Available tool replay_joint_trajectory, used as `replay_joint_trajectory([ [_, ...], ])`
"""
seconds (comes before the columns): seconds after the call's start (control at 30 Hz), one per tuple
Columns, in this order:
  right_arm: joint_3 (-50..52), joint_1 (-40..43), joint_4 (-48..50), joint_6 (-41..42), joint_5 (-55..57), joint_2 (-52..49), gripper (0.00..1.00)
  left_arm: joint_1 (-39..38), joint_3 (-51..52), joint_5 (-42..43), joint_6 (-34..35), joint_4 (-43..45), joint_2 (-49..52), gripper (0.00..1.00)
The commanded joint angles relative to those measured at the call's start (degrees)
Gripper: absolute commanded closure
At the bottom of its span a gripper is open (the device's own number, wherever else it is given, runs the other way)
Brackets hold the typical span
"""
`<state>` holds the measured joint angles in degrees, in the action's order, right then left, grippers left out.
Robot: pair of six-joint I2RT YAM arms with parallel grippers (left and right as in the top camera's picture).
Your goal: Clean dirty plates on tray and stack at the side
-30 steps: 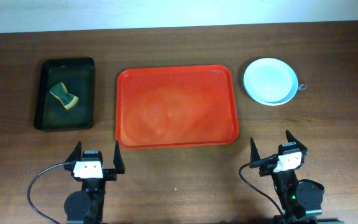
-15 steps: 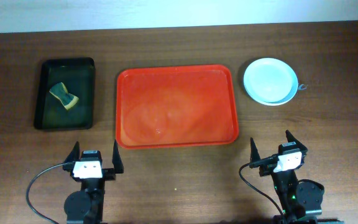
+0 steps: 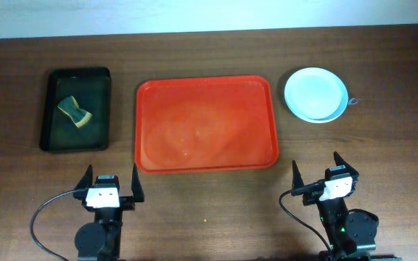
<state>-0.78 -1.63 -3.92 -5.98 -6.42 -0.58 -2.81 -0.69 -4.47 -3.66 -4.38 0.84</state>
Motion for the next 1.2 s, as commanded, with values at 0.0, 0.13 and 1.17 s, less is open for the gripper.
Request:
replay_joint_trajectory([
  [0.0,0.46,0.31,-0.20,0.50,0.70,0.39,0.02,0.35,0.22,0.61,-0.98,-0.20,-0.50,0.01],
  [0.13,0.46,0.31,-0.15,0.48,0.70,0.39,0.01,0.35,0.22,0.61,-0.96,-0.20,-0.50,0.01],
  [1.17,0.46,0.15,-0.63,1.75,5.18,0.39,0.01,0.35,0.22,0.61,-0.98,-0.20,-0.50,0.00],
])
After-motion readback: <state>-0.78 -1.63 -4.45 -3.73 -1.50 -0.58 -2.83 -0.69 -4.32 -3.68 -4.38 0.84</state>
